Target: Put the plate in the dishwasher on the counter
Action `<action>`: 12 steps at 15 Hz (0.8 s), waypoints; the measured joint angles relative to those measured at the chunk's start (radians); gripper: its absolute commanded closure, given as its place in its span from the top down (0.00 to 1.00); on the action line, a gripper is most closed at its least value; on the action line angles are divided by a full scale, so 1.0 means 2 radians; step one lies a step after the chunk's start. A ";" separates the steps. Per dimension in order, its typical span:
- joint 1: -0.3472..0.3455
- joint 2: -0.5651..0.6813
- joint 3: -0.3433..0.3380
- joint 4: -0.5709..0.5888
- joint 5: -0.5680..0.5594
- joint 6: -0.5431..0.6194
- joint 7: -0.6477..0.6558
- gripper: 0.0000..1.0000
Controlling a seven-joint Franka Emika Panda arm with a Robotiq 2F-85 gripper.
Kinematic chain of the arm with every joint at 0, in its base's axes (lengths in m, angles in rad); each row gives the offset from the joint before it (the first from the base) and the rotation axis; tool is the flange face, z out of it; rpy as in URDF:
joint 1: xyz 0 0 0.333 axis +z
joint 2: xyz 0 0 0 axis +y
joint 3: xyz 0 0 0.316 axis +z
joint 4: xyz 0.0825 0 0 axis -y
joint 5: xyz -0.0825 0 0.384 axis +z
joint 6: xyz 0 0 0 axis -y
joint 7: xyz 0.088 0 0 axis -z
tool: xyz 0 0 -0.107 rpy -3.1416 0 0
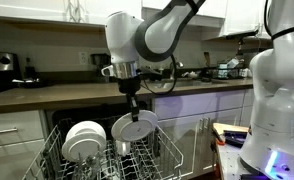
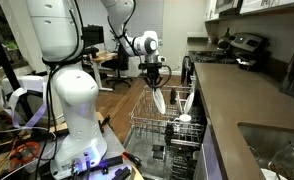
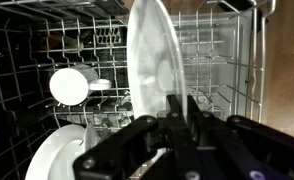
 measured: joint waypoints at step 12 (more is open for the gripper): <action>0.033 -0.006 0.007 0.049 -0.123 -0.087 0.104 0.07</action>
